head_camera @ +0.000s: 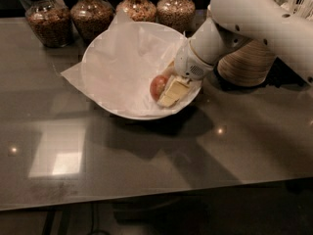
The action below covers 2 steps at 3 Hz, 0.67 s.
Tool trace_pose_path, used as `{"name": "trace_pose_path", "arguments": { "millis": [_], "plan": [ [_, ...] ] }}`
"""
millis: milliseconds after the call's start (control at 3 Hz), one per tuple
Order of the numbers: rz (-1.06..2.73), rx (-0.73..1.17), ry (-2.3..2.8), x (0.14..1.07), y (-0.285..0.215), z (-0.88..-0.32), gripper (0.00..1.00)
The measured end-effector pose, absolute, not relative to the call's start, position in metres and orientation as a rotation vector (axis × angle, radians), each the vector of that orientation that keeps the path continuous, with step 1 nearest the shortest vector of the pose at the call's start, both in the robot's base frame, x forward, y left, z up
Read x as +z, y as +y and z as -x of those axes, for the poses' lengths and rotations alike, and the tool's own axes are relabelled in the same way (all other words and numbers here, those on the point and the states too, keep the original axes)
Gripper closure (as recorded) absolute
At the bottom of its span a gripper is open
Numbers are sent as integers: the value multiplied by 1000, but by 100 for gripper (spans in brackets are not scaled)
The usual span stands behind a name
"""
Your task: Pick apple from white bowl
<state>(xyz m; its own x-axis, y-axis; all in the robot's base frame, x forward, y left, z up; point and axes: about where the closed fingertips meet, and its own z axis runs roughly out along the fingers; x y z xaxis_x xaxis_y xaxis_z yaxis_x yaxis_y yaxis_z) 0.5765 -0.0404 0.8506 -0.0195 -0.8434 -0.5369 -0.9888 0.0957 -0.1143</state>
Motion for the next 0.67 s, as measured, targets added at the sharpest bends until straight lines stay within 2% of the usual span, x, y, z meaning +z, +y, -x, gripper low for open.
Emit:
{"name": "trace_pose_path", "arguments": {
  "millis": [667],
  "plan": [
    [1790,432,1758,887,-22,-574,100]
  ]
}}
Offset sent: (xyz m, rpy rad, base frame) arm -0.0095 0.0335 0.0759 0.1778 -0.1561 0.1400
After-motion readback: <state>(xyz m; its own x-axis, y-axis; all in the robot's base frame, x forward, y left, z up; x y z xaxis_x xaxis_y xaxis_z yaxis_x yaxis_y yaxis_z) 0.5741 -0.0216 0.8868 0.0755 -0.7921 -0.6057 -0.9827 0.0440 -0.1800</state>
